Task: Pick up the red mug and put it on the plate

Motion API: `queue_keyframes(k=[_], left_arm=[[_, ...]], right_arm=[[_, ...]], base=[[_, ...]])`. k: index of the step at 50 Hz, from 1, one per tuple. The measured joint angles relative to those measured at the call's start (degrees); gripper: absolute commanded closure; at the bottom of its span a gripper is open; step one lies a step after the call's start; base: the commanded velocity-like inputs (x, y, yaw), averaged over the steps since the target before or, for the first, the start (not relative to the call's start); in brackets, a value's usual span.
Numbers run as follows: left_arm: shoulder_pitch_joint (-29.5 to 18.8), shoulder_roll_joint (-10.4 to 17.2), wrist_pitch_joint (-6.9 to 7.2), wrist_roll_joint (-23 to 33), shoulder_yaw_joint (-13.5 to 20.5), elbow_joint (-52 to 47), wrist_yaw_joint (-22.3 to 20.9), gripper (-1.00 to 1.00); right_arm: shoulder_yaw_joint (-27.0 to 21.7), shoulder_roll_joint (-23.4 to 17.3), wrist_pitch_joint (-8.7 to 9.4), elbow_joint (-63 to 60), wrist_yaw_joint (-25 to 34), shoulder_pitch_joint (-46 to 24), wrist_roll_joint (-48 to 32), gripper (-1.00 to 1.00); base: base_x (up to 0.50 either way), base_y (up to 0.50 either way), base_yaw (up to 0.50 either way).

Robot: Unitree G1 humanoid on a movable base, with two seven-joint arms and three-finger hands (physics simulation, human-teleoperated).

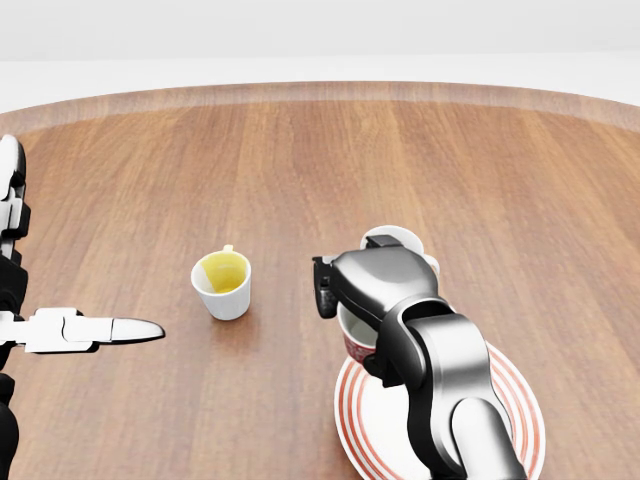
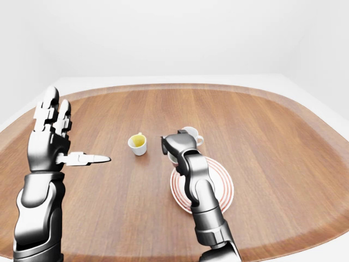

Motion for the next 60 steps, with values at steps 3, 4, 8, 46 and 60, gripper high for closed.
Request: queue_keyframes(k=[3, 4, 8, 46, 60], left_arm=[[0.01, -0.02, 0.0, 0.04, -0.03, -0.08, 0.0, -1.0], [0.01, -0.03, 0.0, 0.05, -0.04, -0.12, 0.0, -1.0], [0.04, -0.07, 0.0, 0.09, -0.07, -0.26, 0.0, -1.0], [0.22, -0.26, 0.0, 0.41, -0.33, -0.13, 0.17, -1.0], [0.16, -0.33, 0.0, 0.6, -0.47, -0.27, 0.17, -1.0]], right_arm=[[-0.48, -0.64, 0.0, 0.24, 0.0, 0.06, 0.7, 1.0], [-0.65, -0.87, 0.0, 0.36, 0.0, 0.05, 0.95, 1.0], [-1.32, -1.76, 0.0, 1.08, 0.0, -0.01, 2.03, 1.0], [-5.38, -8.95, 0.0, 14.95, -9.29, 1.6, 13.26, 1.0], [-5.65, -9.99, 0.0, 20.34, -13.17, 1.3, 15.61, 1.0]], base=[[0.0, 0.0, 0.0], [0.0, 0.0, 0.0], [0.0, 0.0, 0.0], [0.0, 0.0, 0.0], [0.0, 0.0, 0.0]])
